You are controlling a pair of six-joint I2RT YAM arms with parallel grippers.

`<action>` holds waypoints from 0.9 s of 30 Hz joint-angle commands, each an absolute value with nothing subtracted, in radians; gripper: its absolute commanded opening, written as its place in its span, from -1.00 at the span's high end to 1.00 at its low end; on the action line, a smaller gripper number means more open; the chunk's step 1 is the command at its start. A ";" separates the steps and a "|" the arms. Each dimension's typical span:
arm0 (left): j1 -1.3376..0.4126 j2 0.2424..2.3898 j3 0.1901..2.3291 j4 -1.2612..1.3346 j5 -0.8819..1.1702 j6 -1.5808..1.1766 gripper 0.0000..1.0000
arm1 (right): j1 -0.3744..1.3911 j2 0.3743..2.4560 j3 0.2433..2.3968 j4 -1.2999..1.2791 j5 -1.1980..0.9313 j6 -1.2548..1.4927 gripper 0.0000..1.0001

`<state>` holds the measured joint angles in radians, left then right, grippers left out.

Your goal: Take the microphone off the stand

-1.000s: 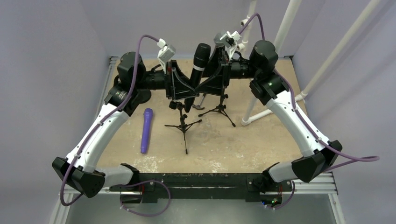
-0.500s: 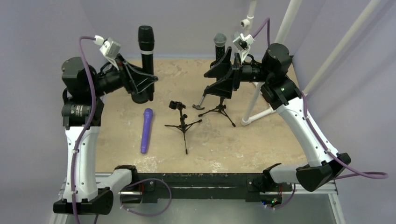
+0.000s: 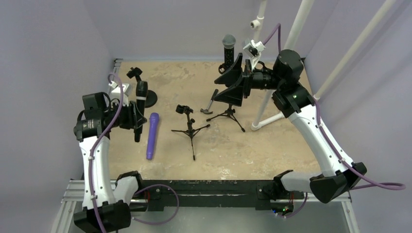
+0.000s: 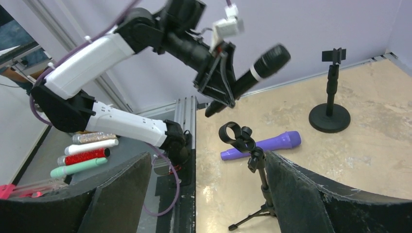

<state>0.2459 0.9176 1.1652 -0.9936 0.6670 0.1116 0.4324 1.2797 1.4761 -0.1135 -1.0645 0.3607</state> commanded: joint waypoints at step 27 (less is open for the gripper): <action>0.388 1.491 1.011 -0.922 0.225 0.313 1.00 | 0.413 1.203 1.399 -0.105 -1.030 0.338 -0.74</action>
